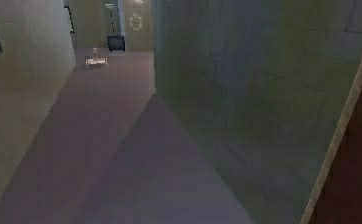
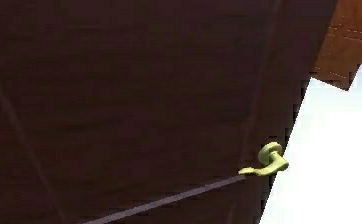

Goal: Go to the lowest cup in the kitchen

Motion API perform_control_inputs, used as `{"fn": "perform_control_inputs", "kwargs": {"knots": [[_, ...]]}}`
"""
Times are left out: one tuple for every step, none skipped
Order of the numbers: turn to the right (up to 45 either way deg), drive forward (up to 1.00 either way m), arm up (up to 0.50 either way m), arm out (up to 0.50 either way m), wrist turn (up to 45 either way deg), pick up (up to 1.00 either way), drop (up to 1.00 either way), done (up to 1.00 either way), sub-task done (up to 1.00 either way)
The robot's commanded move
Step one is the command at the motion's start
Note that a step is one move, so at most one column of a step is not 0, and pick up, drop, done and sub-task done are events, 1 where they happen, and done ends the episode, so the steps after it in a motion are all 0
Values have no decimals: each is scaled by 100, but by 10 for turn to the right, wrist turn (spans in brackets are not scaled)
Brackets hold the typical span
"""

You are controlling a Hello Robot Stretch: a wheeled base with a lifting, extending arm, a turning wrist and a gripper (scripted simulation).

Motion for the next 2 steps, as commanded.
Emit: {"fn": "perform_control_inputs", "kwargs": {"knots": [[-120,0,0,0,0,0,0,0,0],[0,100,0,0,0,0,0,0,0]]}}
